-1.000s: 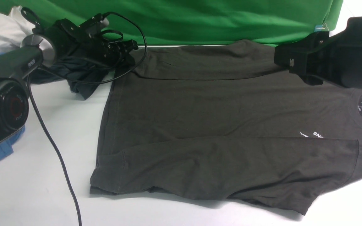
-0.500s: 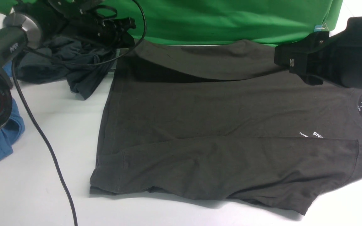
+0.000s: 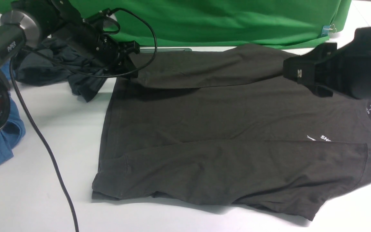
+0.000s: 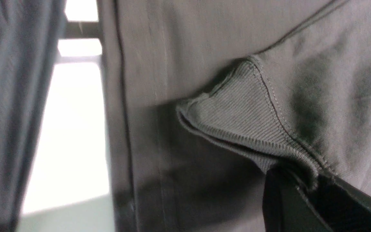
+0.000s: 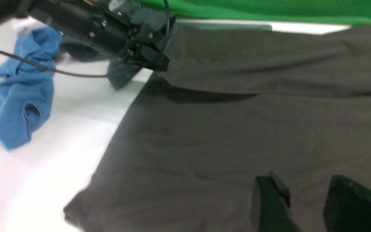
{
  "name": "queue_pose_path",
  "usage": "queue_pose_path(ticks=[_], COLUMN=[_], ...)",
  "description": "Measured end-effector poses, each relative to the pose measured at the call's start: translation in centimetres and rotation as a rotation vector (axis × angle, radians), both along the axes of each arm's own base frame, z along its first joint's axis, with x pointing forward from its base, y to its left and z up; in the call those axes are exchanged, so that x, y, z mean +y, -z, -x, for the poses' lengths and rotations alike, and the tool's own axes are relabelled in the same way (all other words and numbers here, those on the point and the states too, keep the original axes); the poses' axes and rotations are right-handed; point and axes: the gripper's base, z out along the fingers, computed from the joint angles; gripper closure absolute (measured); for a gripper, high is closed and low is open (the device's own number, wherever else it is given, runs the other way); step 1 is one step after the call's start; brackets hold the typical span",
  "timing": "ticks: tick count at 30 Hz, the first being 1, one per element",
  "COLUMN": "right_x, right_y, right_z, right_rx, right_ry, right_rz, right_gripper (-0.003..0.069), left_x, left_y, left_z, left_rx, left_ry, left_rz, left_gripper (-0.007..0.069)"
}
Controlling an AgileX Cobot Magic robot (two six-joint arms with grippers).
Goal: Fold a long-sleeved shirt on a white desktop.
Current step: 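Fold the left side of the black T-shirt inward over its body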
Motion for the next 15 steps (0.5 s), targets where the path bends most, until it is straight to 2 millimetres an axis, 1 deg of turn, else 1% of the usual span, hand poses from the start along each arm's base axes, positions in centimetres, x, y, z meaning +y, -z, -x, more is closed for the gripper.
queue_pose_path(ticks=[2, 5, 9, 11, 13, 15], right_x=[0.0, -0.1, -0.2, -0.3, -0.3, -0.3], right_y=[0.1, 0.4, 0.6, 0.7, 0.7, 0.7], right_z=[0.0, 0.2, 0.4, 0.4, 0.4, 0.4], right_rx=[0.008, 0.042, 0.069, 0.079, 0.081, 0.082], right_ry=[0.000, 0.001, 0.001, 0.001, 0.001, 0.001], right_rz=[0.005, 0.025, 0.041, 0.048, 0.049, 0.049], right_gripper=[0.0418, 0.0418, 0.0418, 0.0418, 0.0418, 0.0418], left_x=[0.0, -0.1, 0.0, 0.0, 0.0, 0.1], left_y=[-0.2, -2.1, -5.2, -6.1, -6.3, -5.8], left_z=[0.1, 0.6, 1.5, 1.9, 2.2, 2.6], left_rx=[0.004, -0.026, -0.072, -0.077, -0.066, -0.029], left_ry=[0.006, 0.017, 0.032, 0.044, 0.053, 0.061], left_rz=[0.001, 0.000, -0.011, -0.025, -0.028, -0.033], left_gripper=[0.0557, 0.0559, 0.0559, 0.0559, 0.0559, 0.0559])
